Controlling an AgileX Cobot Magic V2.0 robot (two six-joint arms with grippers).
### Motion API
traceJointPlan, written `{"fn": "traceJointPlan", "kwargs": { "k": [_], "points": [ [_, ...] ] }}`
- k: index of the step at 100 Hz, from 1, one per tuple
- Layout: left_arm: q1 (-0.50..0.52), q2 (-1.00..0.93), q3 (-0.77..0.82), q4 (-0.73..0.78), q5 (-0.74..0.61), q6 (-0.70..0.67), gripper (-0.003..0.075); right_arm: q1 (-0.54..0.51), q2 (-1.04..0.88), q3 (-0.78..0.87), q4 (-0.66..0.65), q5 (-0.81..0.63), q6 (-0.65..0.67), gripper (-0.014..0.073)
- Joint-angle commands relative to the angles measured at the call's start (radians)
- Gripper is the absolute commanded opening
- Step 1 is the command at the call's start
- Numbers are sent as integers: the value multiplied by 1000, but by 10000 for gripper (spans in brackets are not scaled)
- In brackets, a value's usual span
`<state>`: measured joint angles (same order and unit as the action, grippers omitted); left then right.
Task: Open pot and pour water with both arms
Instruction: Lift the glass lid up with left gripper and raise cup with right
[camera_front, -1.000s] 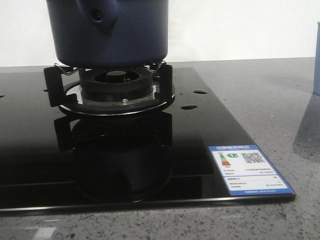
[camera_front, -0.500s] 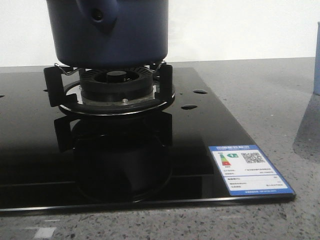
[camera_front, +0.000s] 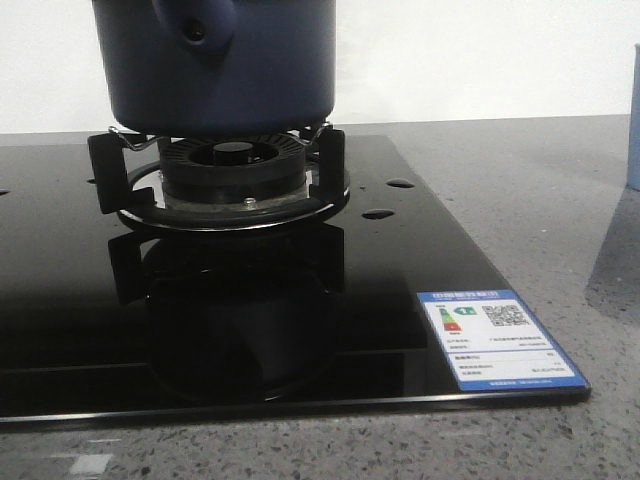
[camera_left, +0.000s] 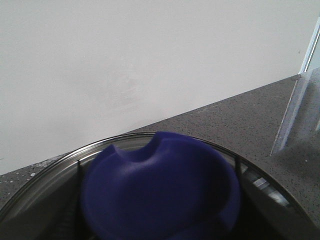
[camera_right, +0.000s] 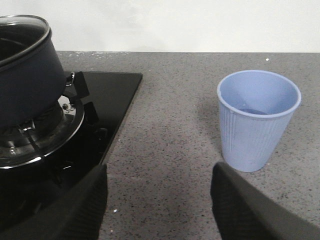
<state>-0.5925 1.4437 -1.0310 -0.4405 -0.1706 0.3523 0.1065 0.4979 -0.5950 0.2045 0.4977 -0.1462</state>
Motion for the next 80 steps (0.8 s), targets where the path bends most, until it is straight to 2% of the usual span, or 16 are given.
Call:
{"fn": "traceJointPlan", "kwargs": {
  "k": [1,27,59,80],
  "points": [
    [-5,-73,-38,4,-86,1,402,0,13,-36,-40,-79,-11,411],
    [61,-205,-38,4,-44,1,400,-2,13,13,-140,-161,-11,411],
    [226,-341,-38,4,61,1,400,-2,22,218,-140,-465,-11,411],
    [293,-387,-38,4,87,1,400,-37,132,242,-140,-592,-11,411]
  ]
}}
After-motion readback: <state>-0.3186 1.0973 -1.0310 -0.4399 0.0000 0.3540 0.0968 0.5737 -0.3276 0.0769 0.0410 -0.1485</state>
